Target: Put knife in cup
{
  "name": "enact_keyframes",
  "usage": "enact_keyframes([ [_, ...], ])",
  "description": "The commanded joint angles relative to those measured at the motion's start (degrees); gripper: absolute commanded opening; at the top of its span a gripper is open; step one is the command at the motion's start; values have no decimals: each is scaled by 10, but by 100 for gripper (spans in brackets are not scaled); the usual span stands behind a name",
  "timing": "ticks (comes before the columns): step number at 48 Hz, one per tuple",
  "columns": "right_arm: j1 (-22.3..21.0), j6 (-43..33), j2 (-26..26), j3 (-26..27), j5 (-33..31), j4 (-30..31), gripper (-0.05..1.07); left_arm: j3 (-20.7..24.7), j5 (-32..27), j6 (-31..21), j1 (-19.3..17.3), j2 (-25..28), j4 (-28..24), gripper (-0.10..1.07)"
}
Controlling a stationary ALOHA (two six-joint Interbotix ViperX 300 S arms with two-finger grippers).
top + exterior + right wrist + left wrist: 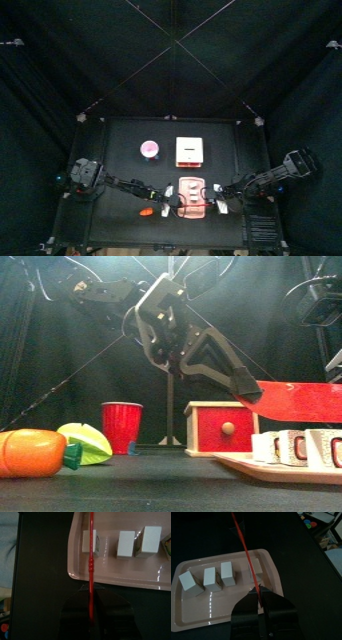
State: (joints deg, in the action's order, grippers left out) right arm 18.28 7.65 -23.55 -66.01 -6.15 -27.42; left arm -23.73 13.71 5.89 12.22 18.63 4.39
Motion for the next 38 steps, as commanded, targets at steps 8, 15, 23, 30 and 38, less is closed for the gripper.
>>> enact_keyframes([
  [8, -8, 1, -4, 15, 13, -7, 39, 12, 12, 0, -2, -18, 1, 31],
  [15, -9, 1, -4, 16, 14, -4, 39, 10, 12, 0, -2, -21, 15, 37],
  [23, -9, 2, -4, 17, 15, -3, 39, 4, 13, -1, -3, -29, 47, 60],
  [30, -10, 2, -4, 17, 14, 1, 39, -13, 14, -1, -6, -47, 85, 79],
  [38, -13, 2, -4, 17, 14, 2, 39, -57, 46, 0, -9, -84, 110, 85],
])
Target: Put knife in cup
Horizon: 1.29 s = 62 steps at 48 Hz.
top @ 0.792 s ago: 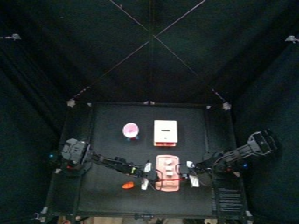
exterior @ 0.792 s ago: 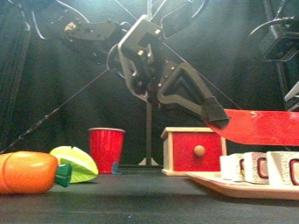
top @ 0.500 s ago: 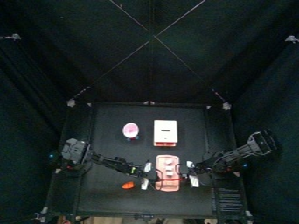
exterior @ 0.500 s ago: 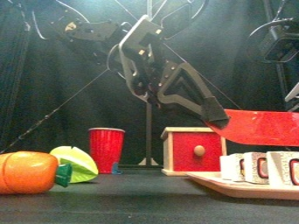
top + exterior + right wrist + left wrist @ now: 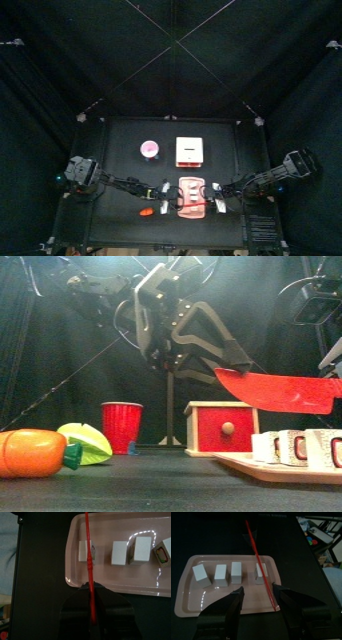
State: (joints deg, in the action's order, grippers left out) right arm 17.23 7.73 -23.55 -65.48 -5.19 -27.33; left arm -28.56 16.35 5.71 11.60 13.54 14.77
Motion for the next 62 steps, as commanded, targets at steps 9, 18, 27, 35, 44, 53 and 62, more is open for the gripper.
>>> enact_keyframes([
  [9, -10, 1, -4, 12, 4, 3, 39, -76, 81, 1, -3, -91, 18, 85],
  [18, -17, 1, -4, 19, 4, 3, 39, -143, 150, 1, -2, -140, 52, 85],
  [27, -23, -2, -3, 34, 1, -12, 40, -192, 207, 2, -3, -172, 91, 85],
  [35, -31, 0, 11, 59, -20, -40, 40, -236, 230, 2, 1, -216, 130, 84],
  [44, -69, 0, 28, 106, -47, -21, 40, -284, 245, 4, 8, -272, 149, 84],
  [53, -128, 0, 32, 185, -163, 13, 40, -342, 239, 4, 15, -329, 150, 84],
  [62, -192, -2, 55, 267, -301, 19, 40, -393, 216, 1, 31, -389, 155, 84],
])
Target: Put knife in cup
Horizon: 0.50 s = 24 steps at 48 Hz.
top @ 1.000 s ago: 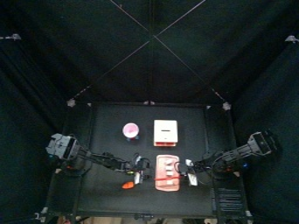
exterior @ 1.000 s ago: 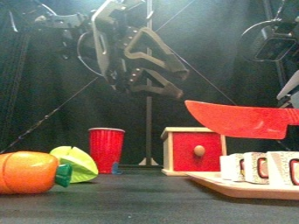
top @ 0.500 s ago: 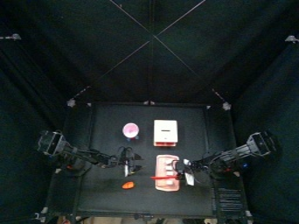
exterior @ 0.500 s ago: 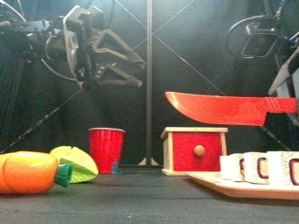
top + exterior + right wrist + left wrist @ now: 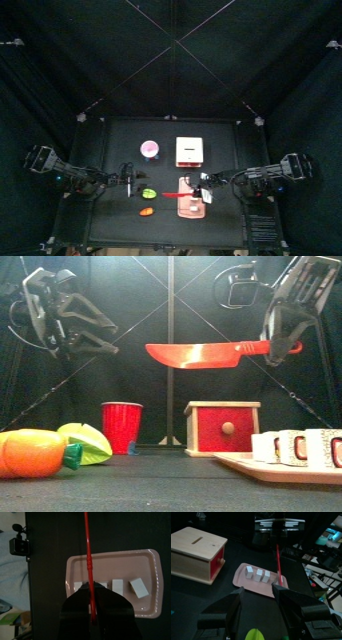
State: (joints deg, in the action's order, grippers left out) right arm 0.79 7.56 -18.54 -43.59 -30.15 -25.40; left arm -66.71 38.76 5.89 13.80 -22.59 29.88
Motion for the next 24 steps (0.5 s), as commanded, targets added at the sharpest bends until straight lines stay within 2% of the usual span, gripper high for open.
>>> enact_keyframes([
  [1, -34, 0, 9, 56, -59, -1, 40, -17, -11, -2, 10, -33, 5, 84],
  [12, -127, 0, 43, 139, -139, -1, 40, -45, -53, -1, 15, -66, 45, 84],
  [24, -223, 2, 101, 250, -243, -31, 40, -47, -57, -1, 16, -67, 50, 84],
])
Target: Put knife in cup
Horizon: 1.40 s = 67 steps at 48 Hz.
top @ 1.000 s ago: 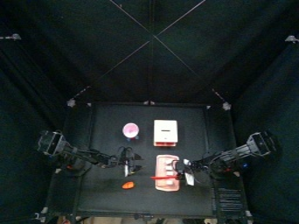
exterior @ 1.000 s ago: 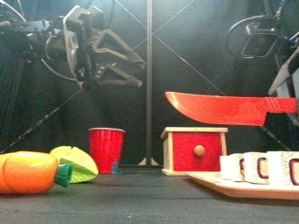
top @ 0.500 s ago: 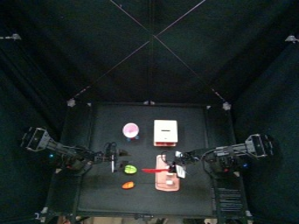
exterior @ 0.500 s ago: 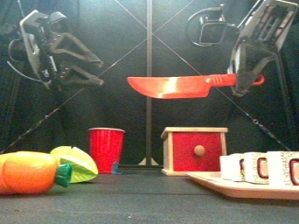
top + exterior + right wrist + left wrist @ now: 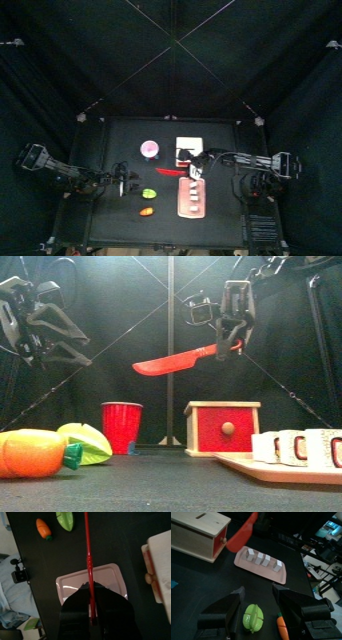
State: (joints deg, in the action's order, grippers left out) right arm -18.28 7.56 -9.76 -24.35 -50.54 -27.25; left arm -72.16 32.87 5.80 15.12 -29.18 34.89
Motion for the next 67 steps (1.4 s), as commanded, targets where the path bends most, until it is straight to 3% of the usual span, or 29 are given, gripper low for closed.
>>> enact_keyframes([
  [1, -39, 1, 22, 68, -48, -15, 40, 8, 3, 1, 2, -1, 0, 84],
  [8, -73, 0, 86, 144, -115, -44, 40, 7, 2, 0, 2, 0, 0, 84],
  [19, -111, -27, 201, 308, -225, -86, 40, 6, 1, 0, 2, -1, 0, 84],
  [26, -115, -115, 248, 392, -304, -20, 40, 6, -2, -1, 3, 0, 0, 84],
  [33, -113, -144, 267, 441, -343, 54, 40, 5, -2, -1, 4, 0, 0, 84],
  [51, -101, -170, 335, 580, -409, 62, 40, 4, -2, -1, 4, 0, 0, 84],
  [61, -81, -190, 386, 676, -489, 125, 40, 4, -2, -1, 4, 1, 0, 84],
  [67, -70, -189, 416, 719, -501, 147, 40, 4, -3, -1, 4, 1, 0, 84],
])
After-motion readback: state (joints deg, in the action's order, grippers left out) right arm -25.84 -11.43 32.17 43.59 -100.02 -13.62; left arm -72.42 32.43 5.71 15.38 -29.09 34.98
